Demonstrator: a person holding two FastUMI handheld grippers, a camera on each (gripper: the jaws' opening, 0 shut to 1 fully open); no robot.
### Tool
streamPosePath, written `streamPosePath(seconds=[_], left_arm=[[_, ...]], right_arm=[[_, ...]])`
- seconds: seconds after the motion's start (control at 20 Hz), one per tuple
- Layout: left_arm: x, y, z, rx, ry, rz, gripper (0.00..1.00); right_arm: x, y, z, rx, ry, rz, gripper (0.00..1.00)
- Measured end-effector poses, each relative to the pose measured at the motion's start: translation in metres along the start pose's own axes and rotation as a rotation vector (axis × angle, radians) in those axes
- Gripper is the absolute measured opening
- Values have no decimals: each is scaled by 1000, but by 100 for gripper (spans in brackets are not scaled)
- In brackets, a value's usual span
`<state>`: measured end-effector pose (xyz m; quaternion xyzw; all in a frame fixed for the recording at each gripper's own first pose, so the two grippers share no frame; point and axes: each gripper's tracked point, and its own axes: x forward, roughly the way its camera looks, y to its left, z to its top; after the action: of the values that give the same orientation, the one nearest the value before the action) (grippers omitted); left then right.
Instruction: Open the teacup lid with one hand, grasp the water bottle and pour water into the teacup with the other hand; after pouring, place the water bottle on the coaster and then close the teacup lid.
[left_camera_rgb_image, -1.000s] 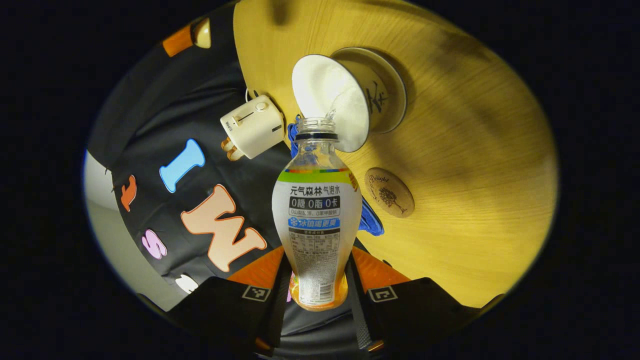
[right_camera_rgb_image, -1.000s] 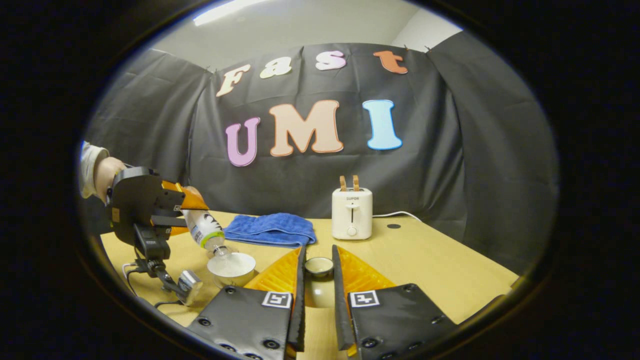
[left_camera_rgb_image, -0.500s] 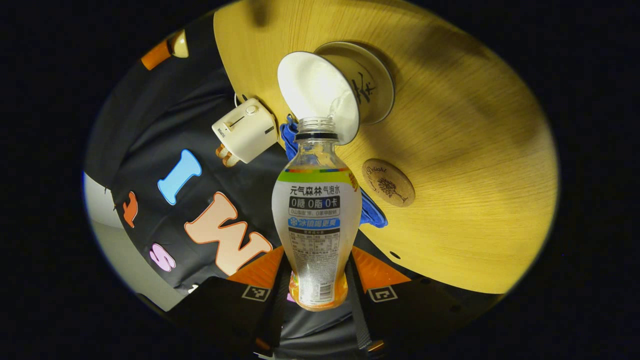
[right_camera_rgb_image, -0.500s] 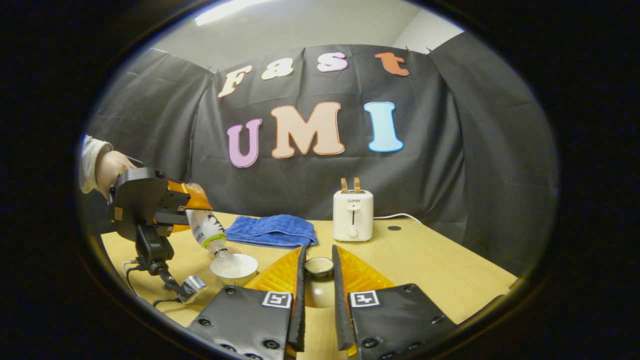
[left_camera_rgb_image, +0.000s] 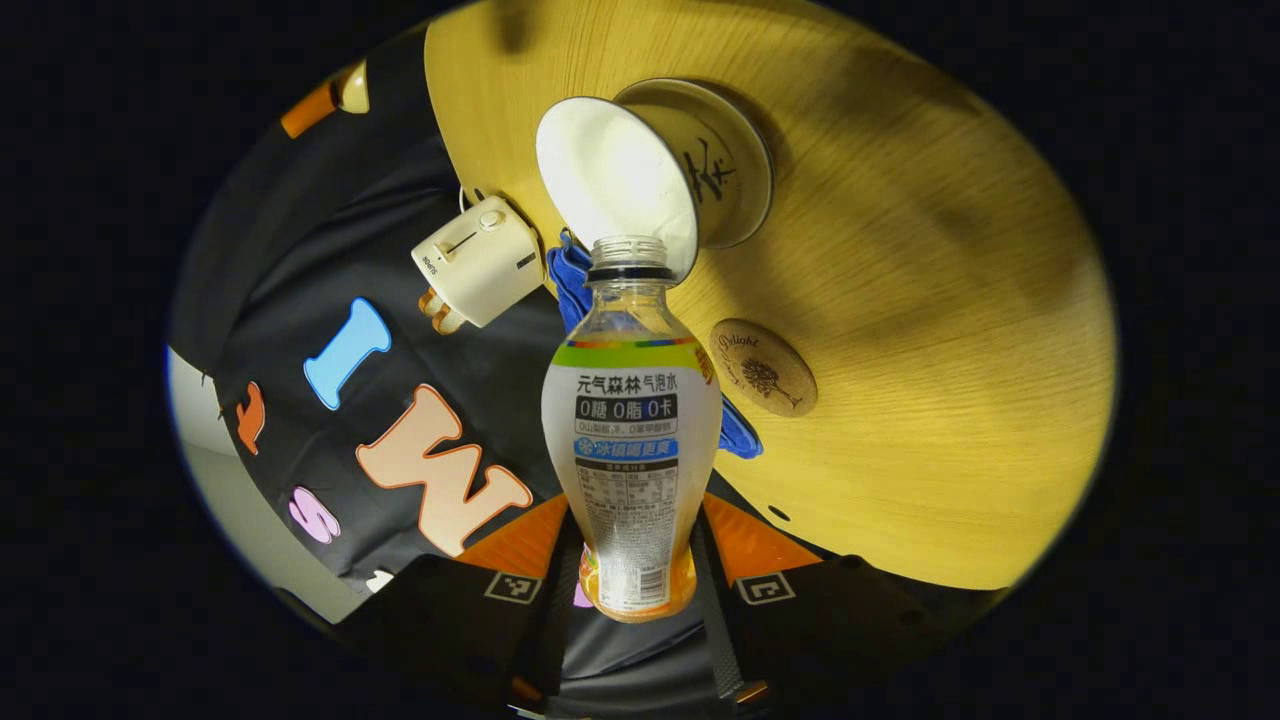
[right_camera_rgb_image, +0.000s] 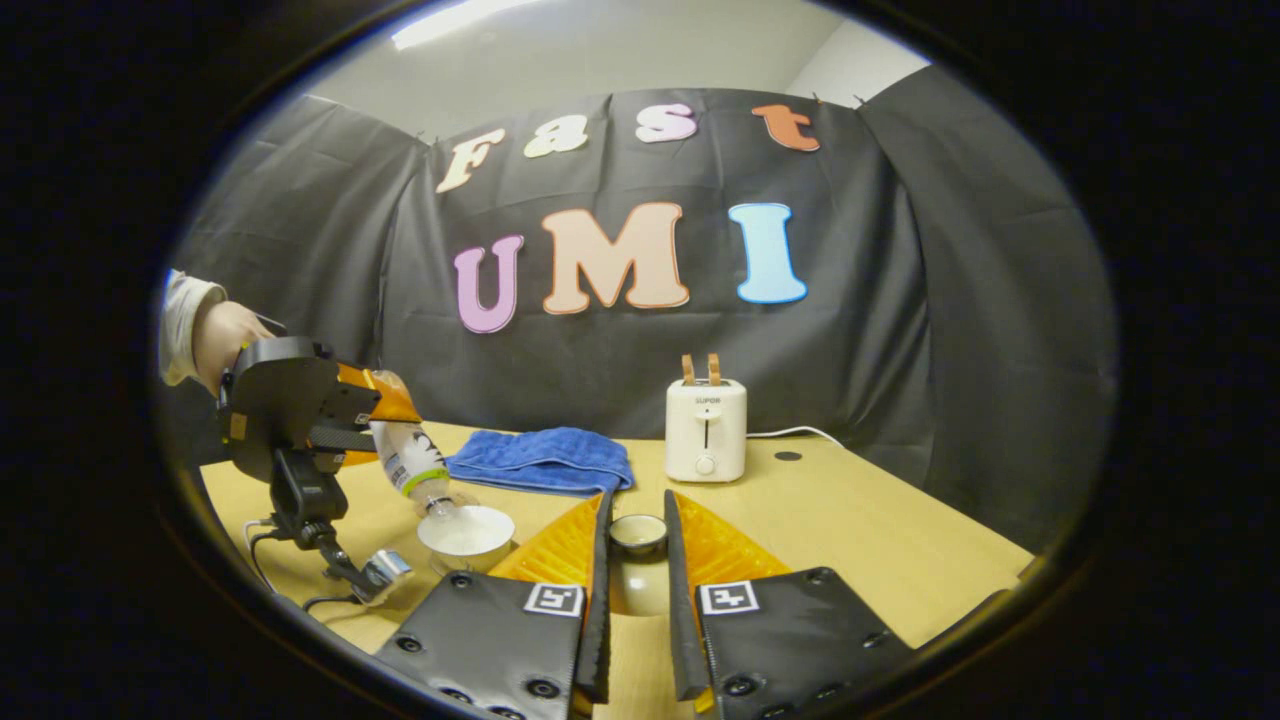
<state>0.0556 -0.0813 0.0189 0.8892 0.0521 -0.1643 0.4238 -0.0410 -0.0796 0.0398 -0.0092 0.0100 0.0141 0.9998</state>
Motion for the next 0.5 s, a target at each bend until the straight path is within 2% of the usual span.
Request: streamPosePath(seconds=[0.15,0.3,0.5], left_arm=[[1,-8,4,-103,-21,-12,55],[-5,-20,14,-273,-65,-32,55],[-9,-27,25,-585,-95,-25,54]], right_arm=[[1,3,2,2,-4,6,27],[3,9,6,9,-9,19,27],[7,20,7,-7,-11,34,27]])
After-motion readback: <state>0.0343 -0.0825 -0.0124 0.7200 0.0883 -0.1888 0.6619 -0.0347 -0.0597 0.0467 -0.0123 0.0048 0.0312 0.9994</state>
